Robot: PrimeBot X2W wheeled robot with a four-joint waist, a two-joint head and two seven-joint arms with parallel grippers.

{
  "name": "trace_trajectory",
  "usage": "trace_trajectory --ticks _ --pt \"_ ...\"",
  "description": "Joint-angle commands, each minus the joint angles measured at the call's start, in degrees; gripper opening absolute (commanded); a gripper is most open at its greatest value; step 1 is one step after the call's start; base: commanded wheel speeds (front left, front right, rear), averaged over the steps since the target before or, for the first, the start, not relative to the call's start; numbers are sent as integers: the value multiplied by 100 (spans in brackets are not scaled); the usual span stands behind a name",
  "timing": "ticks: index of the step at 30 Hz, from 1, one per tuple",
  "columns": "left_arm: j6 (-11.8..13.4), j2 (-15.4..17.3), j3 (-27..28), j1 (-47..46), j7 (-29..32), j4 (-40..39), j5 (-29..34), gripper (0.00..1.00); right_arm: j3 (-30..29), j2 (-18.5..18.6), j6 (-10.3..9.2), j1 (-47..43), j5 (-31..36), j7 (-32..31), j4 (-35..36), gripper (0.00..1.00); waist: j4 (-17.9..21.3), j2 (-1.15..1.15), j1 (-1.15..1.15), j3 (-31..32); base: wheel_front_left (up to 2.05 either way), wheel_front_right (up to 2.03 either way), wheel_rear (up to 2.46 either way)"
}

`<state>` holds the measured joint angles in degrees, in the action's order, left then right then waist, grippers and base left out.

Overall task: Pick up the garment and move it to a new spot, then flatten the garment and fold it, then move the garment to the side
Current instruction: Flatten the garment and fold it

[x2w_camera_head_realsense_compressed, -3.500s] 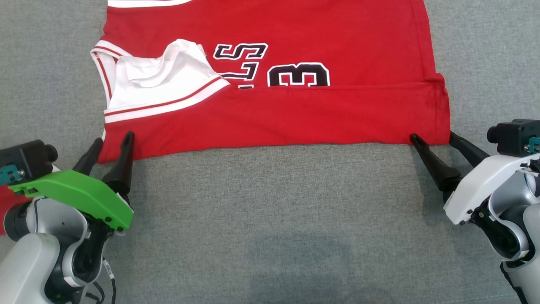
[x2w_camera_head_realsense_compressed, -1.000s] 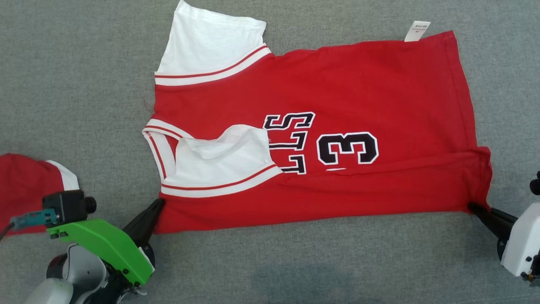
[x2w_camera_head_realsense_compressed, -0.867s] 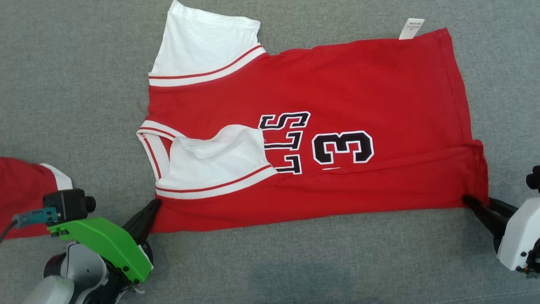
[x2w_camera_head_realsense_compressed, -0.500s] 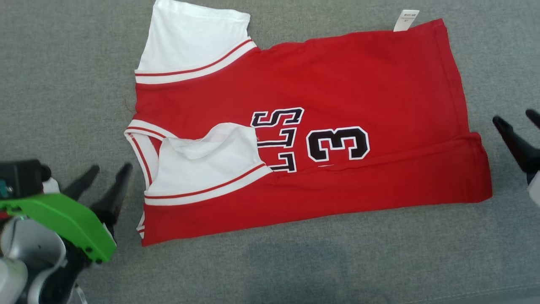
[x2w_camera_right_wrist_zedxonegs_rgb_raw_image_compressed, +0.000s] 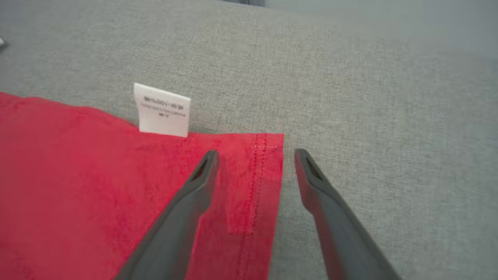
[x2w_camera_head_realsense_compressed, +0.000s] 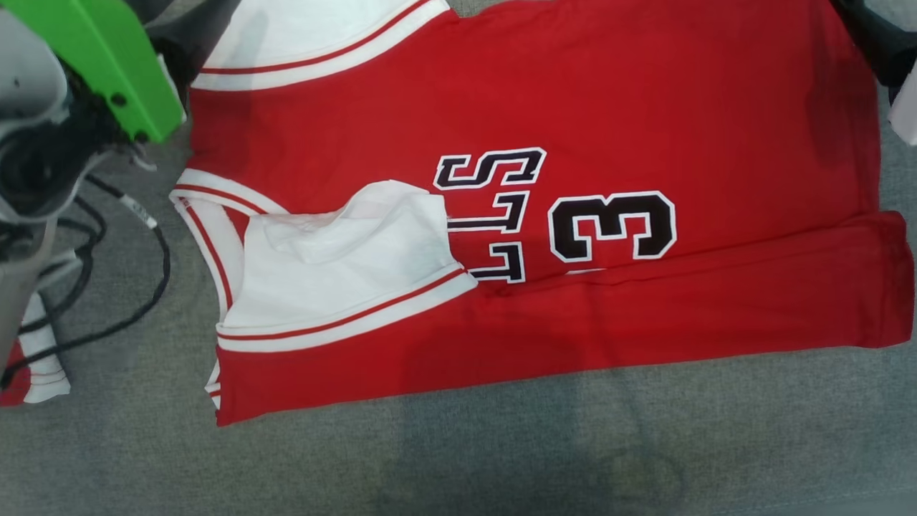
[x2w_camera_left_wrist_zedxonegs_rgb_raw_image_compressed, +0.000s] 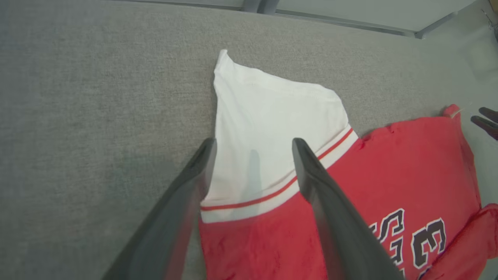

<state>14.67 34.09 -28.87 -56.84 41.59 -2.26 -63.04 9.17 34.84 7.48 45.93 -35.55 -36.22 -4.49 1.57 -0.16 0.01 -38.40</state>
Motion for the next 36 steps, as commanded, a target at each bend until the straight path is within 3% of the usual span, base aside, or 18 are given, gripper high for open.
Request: trace_trajectory --ticks 1,12,18,25,36 --pt "-7 -35 -31 -153 67 86 36 100 32 -19 1 97 14 -11 -63 100 85 16 -1 -340 0 0 0" --pt "-166 -229 -485 -1438 1008 1238 163 100 986 -224 -4 893 -103 172 -801 100 499 16 -1 -519 0 0 0" --pt "-233 -295 -583 -1631 982 1505 304 100 1320 -238 -3 1108 -294 311 -945 100 557 16 -1 -536 0 0 0" --pt "-393 -80 -781 -1995 862 1813 801 100 1549 -152 -4 1278 -382 515 -1129 100 569 16 -1 -520 0 0 0" --pt "-477 -205 -914 -2050 864 2157 811 100 1874 -176 -2 1388 -526 604 -1225 100 659 16 -1 -543 0 0 0"
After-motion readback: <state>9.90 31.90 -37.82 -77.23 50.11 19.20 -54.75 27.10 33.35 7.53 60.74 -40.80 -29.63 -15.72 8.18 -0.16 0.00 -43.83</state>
